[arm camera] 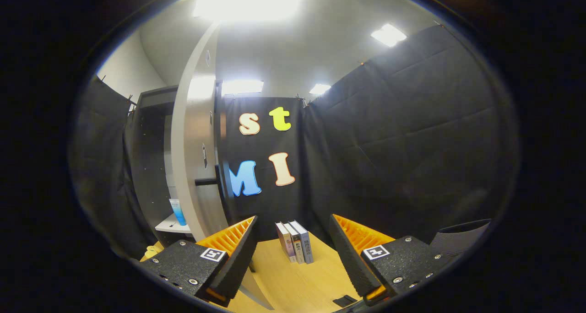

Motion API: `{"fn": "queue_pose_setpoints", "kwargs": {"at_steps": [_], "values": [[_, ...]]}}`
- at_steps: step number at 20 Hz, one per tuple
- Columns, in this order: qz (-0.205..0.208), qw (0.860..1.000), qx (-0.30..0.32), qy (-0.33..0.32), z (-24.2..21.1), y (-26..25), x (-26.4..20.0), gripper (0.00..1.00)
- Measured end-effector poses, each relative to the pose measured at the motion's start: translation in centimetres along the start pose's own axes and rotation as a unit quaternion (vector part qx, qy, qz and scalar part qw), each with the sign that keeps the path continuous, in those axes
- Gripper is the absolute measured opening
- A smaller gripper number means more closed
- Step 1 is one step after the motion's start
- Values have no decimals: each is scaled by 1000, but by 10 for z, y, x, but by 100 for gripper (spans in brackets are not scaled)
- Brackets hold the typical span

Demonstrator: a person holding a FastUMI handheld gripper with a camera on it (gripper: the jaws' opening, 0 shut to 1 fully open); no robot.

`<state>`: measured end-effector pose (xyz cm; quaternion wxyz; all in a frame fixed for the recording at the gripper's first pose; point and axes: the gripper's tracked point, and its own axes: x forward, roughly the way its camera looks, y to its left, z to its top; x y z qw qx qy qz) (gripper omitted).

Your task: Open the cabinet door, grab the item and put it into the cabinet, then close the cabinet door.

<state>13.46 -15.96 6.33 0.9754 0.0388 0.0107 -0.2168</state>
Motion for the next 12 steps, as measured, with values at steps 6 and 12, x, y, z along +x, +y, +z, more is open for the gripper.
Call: {"fn": "queue_pose_setpoints", "kwargs": {"at_steps": [6,12], "values": [[-17,1000,-16,14,-1,4,37,93],[-23,999,-32,33,-7,14,42,92]]}}
